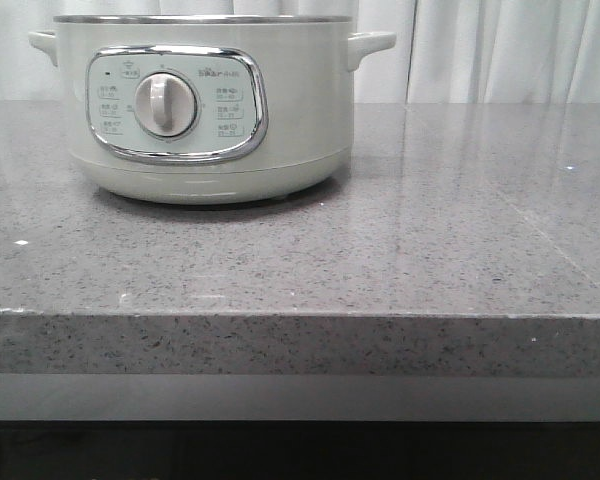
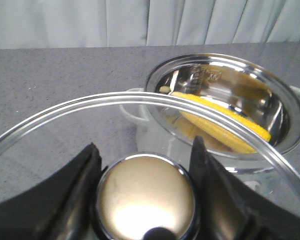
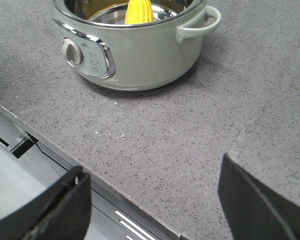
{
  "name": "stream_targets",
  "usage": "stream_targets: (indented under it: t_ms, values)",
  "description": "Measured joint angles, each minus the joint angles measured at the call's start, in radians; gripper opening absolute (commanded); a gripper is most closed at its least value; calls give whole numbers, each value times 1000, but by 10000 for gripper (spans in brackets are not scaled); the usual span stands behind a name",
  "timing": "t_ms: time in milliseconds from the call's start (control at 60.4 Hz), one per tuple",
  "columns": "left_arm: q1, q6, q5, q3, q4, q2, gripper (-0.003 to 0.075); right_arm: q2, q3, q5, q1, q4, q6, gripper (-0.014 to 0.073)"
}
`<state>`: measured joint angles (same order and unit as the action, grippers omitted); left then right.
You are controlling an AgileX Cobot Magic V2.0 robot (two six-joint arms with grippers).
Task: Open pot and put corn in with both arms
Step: 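Release the corn into the pot and withdraw the right gripper, then lower the glass lid back onto the pot with the left gripper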
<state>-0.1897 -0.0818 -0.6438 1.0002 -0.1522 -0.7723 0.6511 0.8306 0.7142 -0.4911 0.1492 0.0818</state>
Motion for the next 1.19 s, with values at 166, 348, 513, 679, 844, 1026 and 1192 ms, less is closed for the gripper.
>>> stream_targets:
  t_ms: [166,348,513,679,844,1026,1192]
  values:
    - [-15,-2,81,1,-55,-55,239,0,0,0,0,0,0,551]
    - [-100,-39,109,47,-57,-172,239,0,0,0,0,0,0,551]
    - [-201,-41,189,118,-64,-302,239,0,0,2,0,0,0,551]
    - [-249,-44,253,208,-67,-445,239,0,0,2,0,0,0,551]
    - [-251,-44,267,310,-70,-579,239,0,0,2,0,0,0,551]
    - [-253,-44,268,419,-70,-709,239,0,0,2,0,0,0,551]
    - [-253,-44,268,483,-70,-789,239,0,0,2,0,0,0,551]
